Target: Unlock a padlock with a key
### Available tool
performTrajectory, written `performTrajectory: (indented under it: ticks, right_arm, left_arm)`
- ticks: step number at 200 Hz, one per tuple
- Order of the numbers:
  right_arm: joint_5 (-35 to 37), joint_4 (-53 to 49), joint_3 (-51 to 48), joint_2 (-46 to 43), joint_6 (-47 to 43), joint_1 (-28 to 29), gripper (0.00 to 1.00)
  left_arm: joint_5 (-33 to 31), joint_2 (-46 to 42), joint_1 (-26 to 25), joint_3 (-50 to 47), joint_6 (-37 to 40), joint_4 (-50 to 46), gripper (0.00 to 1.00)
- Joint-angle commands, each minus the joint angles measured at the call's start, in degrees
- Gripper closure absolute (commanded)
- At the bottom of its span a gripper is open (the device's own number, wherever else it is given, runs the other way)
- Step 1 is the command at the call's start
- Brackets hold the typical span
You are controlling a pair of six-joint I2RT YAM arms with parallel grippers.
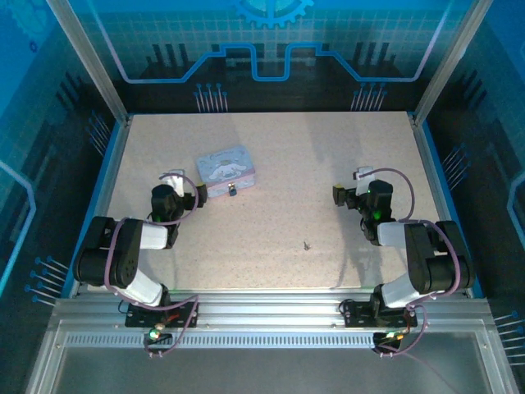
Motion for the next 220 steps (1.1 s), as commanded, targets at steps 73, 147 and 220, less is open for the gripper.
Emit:
performTrajectory:
  ticks: [73,147,220]
  right_arm:
    - [2.7,-54.0,17.5,-25.0,13.1,10.0,0.00]
    - [-3.2,-74.4,20.1,-15.1,37.3,25.3,0.16]
    - [-4.6,-74.5,22.3,0.1,40.1,33.4,0.36]
  left_arm:
    - [-1.5,-23.0,-0.6,10.0,-17.9,-35.6,0.01]
    - [17.6,-24.9,-9.9,13.3,-34.1,-52.4,0.01]
    - [17.2,-19.9,-16.8,16.1,-36.0,-49.6,0.01]
